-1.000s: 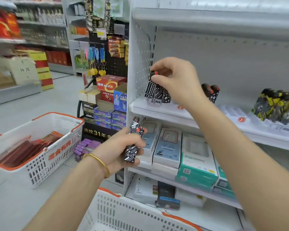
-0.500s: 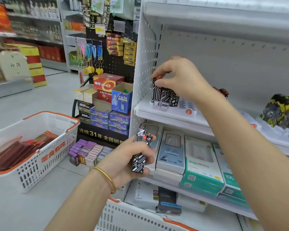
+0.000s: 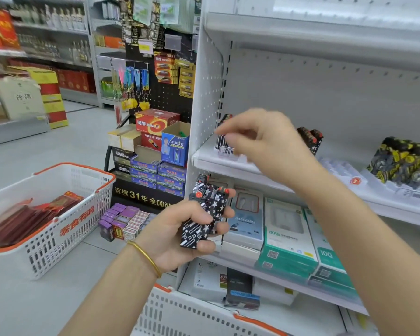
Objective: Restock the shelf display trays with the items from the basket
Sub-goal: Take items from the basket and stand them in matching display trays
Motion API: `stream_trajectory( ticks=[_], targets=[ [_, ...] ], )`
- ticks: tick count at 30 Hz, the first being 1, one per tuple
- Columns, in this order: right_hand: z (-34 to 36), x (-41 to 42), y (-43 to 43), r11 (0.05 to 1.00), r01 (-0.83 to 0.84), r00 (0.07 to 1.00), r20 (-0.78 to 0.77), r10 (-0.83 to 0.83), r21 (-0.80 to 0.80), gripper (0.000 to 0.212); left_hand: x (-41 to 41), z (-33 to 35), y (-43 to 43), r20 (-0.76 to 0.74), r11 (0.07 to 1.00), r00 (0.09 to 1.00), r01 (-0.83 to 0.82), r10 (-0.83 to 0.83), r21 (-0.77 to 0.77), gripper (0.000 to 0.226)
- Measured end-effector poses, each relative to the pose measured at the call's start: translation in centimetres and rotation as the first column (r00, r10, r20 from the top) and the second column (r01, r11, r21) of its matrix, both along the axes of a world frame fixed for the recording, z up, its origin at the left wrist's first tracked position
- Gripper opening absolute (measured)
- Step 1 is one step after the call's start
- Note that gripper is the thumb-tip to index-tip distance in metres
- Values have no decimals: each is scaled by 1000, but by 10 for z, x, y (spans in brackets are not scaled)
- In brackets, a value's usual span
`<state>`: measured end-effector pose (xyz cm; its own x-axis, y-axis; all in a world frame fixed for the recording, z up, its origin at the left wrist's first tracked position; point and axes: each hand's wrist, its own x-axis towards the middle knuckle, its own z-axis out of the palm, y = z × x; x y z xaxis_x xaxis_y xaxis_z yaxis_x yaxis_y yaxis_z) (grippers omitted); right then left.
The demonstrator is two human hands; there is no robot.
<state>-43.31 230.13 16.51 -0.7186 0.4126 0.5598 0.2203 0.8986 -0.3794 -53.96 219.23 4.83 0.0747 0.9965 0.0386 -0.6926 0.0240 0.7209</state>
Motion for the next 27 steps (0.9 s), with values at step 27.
stream_trajectory(
  ticks=[27],
  targets=[
    [-28,94,23,798,-94,995,-25,98,-595,27,65,35,30,112,976,988,-80,104,-204,47]
  ],
)
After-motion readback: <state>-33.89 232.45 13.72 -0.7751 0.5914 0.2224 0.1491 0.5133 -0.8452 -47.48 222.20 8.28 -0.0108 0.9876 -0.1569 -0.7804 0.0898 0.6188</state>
